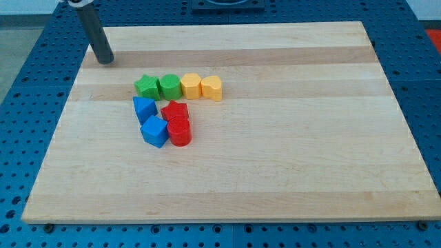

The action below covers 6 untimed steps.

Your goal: Push the green star into the blue triangle

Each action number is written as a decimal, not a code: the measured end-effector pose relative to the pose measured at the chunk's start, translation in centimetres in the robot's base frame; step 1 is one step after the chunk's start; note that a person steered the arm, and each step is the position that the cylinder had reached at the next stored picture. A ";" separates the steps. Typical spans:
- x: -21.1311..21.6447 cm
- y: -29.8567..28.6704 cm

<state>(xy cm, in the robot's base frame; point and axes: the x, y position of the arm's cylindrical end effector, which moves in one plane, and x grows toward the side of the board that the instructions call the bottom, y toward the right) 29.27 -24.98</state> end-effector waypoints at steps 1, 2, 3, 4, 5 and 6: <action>0.0 0.4; 0.5 6.0; 0.5 6.1; 2.6 6.8; 2.6 6.8; 4.7 6.9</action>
